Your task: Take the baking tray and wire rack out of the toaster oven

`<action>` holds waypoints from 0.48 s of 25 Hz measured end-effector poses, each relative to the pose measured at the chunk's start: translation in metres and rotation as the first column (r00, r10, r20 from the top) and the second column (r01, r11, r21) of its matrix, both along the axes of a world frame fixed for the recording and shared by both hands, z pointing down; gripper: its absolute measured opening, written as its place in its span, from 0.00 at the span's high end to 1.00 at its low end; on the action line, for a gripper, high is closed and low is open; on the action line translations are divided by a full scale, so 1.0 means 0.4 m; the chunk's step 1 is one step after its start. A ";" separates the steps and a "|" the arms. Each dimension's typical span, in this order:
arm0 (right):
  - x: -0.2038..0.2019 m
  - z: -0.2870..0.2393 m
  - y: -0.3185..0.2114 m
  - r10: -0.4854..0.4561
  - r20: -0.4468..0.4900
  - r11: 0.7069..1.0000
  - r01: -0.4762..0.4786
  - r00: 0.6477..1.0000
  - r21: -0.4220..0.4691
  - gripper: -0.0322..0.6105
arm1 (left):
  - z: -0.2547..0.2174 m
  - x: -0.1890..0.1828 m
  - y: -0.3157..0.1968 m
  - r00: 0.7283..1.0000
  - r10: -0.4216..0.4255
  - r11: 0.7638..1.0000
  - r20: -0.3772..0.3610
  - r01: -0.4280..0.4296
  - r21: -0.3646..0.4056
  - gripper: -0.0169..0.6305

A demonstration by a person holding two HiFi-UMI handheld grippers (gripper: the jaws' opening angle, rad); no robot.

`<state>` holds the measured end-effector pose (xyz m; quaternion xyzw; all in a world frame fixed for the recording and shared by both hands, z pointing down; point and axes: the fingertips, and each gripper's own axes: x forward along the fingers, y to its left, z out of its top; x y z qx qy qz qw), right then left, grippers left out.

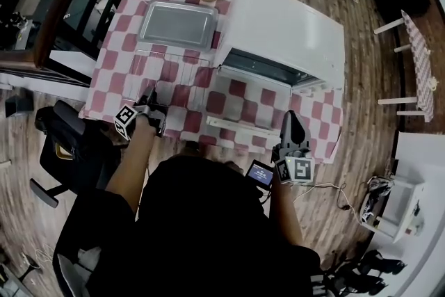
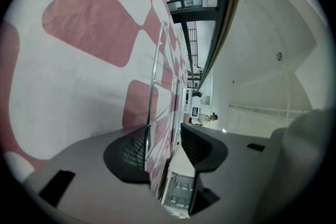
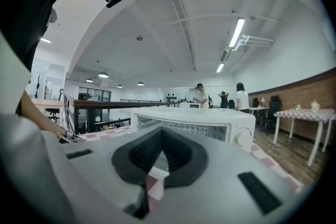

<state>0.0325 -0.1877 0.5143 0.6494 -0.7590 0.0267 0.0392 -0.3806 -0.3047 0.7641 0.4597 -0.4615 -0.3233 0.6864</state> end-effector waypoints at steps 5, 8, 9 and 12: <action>0.001 0.009 0.016 -0.008 0.044 1.000 0.007 0.999 0.021 0.95 | 0.010 -0.010 0.035 0.998 0.040 0.997 0.043 -0.037 -0.073 0.53; -0.013 0.014 0.018 -0.029 0.065 0.999 0.027 0.997 0.026 0.95 | 0.006 -0.025 0.056 0.995 0.075 0.993 0.069 -0.068 -0.095 0.48; -0.016 0.015 0.019 -0.035 0.073 0.999 0.033 0.997 0.029 0.95 | 0.002 -0.031 0.063 0.994 0.077 0.993 0.077 -0.069 -0.101 0.45; -0.017 0.014 0.029 -0.053 0.086 0.998 0.050 0.995 0.041 0.95 | -0.004 -0.039 0.080 0.993 0.078 0.990 0.091 -0.066 -0.126 0.38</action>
